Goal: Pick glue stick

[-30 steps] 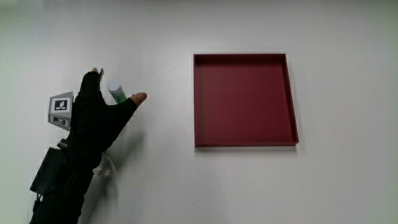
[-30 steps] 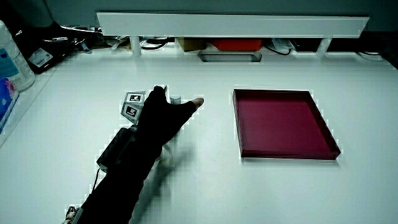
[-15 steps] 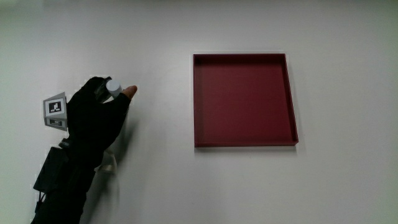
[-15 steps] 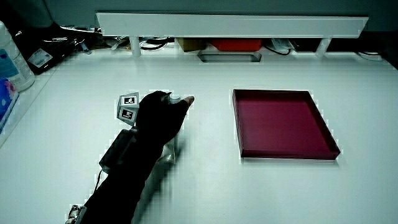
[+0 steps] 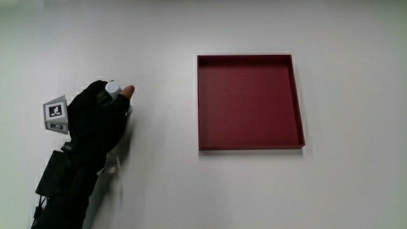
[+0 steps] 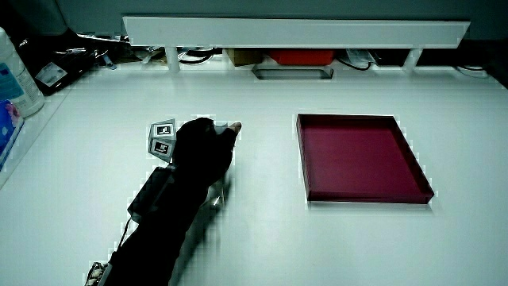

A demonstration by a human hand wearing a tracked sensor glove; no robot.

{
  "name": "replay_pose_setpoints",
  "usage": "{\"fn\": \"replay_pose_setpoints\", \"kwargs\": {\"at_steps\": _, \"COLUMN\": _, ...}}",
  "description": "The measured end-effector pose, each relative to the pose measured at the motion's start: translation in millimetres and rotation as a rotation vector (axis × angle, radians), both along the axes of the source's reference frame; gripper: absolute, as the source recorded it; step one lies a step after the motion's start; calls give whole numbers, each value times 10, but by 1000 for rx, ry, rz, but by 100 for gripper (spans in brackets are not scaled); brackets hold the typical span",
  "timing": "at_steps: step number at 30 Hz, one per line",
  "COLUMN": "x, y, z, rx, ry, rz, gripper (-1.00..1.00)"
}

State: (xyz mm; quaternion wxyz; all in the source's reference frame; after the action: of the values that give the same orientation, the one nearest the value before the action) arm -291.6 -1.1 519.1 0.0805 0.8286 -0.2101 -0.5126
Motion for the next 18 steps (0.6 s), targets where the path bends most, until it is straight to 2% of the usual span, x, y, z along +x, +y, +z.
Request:
{"fn": "replay_pose_setpoints", "kwargs": {"at_steps": 1, "x": 22, "y": -5, "z": -22, "rx": -15, "ry": 20, "rz": -18, "gripper": 97}}
{"fn": "replay_pose_setpoints", "kwargs": {"at_steps": 4, "x": 33, "y": 1, "z": -84, "rx": 19, "ry": -3, "rz": 22, "gripper": 100}}
{"fn": "replay_pose_setpoints", "kwargs": {"at_steps": 5, "x": 21, "y": -1, "z": -70, "rx": 19, "ry": 6, "rz": 23, "gripper": 100}}
{"fn": "replay_pose_setpoints", "kwargs": {"at_steps": 6, "x": 42, "y": -16, "z": -104, "rx": 0, "ry": 17, "rz": 6, "gripper": 100}}
{"fn": "replay_pose_setpoints", "kwargs": {"at_steps": 7, "x": 56, "y": -27, "z": -137, "rx": -2, "ry": 6, "rz": 12, "gripper": 100}}
{"fn": "replay_pose_setpoints", "kwargs": {"at_steps": 9, "x": 88, "y": -68, "z": -202, "rx": 49, "ry": 17, "rz": 43, "gripper": 100}}
{"fn": "replay_pose_setpoints", "kwargs": {"at_steps": 11, "x": 125, "y": -93, "z": -291, "rx": 52, "ry": 9, "rz": 59, "gripper": 100}}
{"fn": "replay_pose_setpoints", "kwargs": {"at_steps": 13, "x": 174, "y": -130, "z": -357, "rx": 77, "ry": 20, "rz": 81, "gripper": 100}}
{"fn": "replay_pose_setpoints", "kwargs": {"at_steps": 14, "x": 214, "y": -149, "z": -403, "rx": 71, "ry": 17, "rz": 94, "gripper": 100}}
{"fn": "replay_pose_setpoints", "kwargs": {"at_steps": 18, "x": 413, "y": -245, "z": -541, "rx": 129, "ry": 59, "rz": 162, "gripper": 100}}
